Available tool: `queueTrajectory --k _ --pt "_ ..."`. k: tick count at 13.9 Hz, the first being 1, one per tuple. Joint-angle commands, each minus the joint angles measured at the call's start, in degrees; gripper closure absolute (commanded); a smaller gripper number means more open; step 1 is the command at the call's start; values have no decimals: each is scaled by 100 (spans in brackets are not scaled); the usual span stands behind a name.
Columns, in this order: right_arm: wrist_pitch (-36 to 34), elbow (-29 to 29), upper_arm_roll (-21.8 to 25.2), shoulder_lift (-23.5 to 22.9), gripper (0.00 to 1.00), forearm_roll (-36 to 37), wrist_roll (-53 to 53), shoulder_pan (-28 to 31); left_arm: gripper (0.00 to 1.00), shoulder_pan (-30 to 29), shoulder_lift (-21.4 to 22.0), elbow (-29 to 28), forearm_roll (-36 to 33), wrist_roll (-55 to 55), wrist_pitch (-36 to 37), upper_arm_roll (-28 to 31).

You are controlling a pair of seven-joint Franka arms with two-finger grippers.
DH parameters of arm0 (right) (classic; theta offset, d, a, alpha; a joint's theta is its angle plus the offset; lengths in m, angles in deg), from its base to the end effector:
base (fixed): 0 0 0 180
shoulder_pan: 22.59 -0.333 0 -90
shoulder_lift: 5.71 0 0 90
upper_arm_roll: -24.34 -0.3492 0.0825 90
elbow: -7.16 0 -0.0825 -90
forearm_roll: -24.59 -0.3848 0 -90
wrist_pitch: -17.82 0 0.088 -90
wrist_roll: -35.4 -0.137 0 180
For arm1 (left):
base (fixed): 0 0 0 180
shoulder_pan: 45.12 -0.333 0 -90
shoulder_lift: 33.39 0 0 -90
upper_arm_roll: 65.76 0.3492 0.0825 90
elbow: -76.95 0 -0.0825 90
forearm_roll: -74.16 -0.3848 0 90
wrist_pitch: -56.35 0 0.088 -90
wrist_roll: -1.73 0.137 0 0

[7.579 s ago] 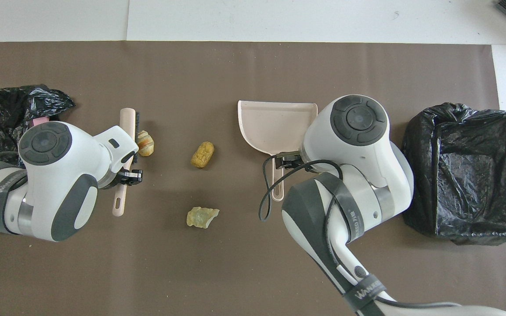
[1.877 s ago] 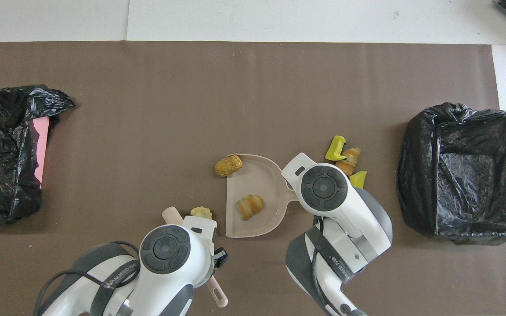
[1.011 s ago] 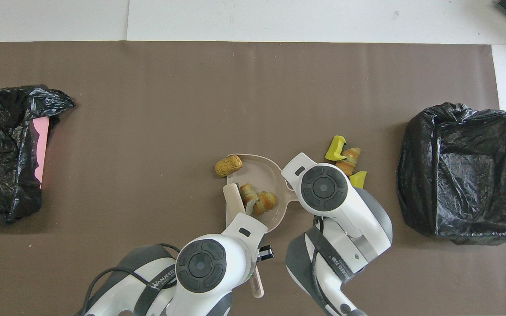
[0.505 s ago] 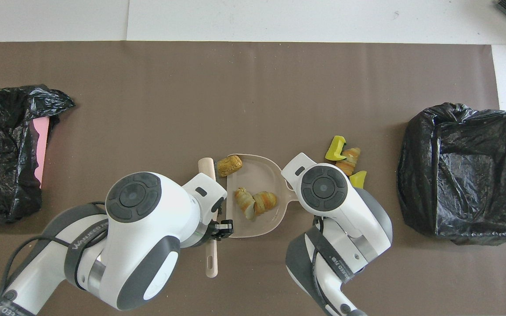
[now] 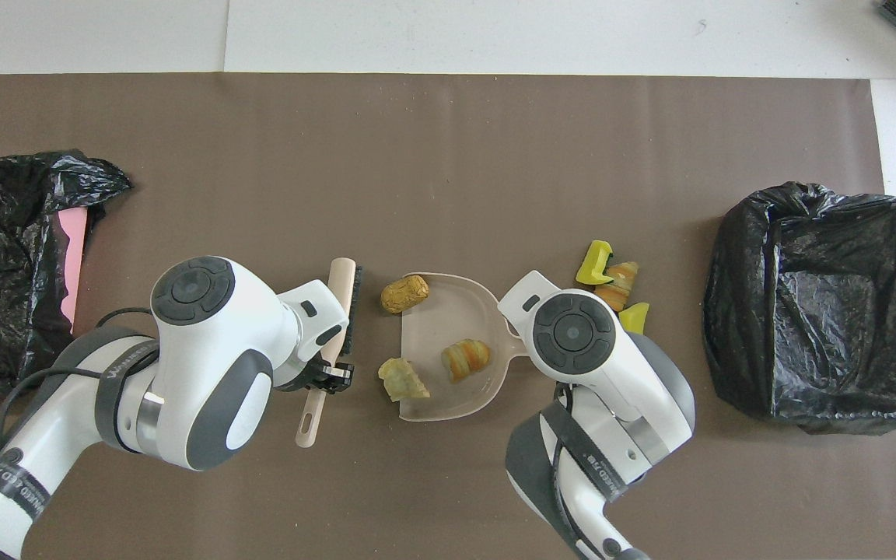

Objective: Sweep and dump trash in bin
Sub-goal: 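Sweep the remaining tan piece into the dustpan with the brush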

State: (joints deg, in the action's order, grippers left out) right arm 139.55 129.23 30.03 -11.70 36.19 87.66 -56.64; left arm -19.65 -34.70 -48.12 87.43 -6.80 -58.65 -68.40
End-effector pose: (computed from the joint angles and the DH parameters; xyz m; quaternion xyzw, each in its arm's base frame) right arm 0.4866 0.2472 0.3551 0.7198 0.6864 -0.0720 0.0748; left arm 0.4403 -0.2578 0.3686 0.9840 -0.1100 -0.1249 0.0639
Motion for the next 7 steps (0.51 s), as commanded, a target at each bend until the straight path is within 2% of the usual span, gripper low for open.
queueTrajectory --k 1,5,7 --pt "159 71 -33 -16 100 141 -94 13 100 431 157 -184 -96 9 -163 -26" --pt "159 71 -33 -16 100 141 -94 13 100 1169 271 -247 96 -166 -250 -44" --pt "159 71 -33 -16 100 141 -94 13 100 1469 289 -194 334 -657 -286 -52"
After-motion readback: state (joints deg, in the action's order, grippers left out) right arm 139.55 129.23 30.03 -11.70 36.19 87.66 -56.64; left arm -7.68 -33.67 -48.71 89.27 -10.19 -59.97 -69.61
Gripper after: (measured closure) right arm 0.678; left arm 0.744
